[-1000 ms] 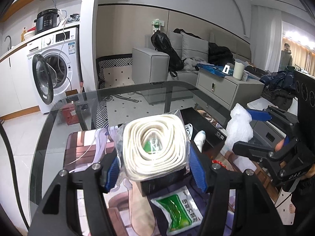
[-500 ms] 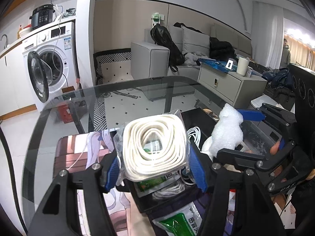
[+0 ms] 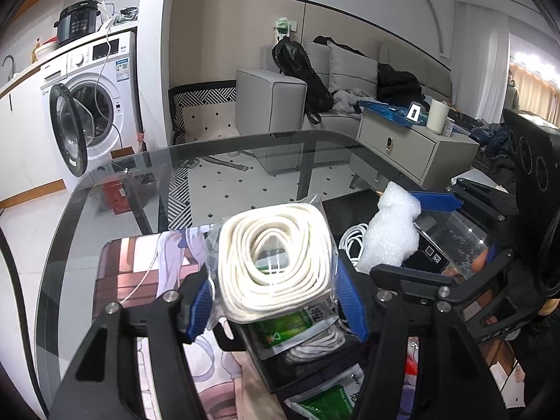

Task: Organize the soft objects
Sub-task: 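Lower the rope bag and foam into the box and open both tools, then withdraw both tools from the box toward the remaining packets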

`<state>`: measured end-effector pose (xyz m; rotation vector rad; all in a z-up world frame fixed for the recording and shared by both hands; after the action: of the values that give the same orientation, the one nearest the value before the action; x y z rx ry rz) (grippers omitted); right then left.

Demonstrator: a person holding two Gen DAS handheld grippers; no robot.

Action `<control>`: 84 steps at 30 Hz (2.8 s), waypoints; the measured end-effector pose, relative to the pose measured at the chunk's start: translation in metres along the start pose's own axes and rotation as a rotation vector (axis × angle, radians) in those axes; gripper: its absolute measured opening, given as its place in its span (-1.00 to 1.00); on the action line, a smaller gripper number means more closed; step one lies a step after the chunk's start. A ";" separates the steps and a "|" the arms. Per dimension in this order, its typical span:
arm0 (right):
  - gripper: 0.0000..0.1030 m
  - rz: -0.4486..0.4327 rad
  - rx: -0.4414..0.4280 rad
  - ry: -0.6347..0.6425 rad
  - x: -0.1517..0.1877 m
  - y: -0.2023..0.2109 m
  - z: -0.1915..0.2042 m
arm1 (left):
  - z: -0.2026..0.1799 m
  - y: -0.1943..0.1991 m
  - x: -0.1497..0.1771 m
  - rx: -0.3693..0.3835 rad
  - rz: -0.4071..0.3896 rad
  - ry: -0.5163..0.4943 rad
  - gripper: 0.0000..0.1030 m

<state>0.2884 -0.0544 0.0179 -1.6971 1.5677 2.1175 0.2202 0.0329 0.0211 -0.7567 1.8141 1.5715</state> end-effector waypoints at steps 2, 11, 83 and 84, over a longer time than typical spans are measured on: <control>0.82 0.014 -0.010 0.003 0.001 -0.005 0.003 | 0.001 0.001 0.000 0.002 -0.001 0.002 0.20; 0.97 -0.021 0.050 -0.014 0.013 0.016 -0.005 | -0.009 -0.001 0.003 0.012 0.006 -0.028 0.20; 0.99 0.229 0.067 -0.231 0.109 0.016 -0.004 | -0.043 0.019 0.103 -0.043 0.228 -0.068 1.00; 0.99 0.228 0.071 -0.234 0.109 0.018 -0.007 | -0.044 0.018 0.103 -0.038 0.232 -0.069 1.00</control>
<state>0.2387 -0.1263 -0.0495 -1.2481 1.8110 2.2306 0.1361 -0.0113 -0.0415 -0.5168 1.8797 1.7605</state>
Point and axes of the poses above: each gripper's, at about its wrist camera, not at the fingertips, and y roughly against the way its jaws point, z to its left, x to its underside, the point moved 4 cm from there along -y, roughly the way its jaws point, and after that the axes turned 3 degrees about z, right-handed, at the moved point
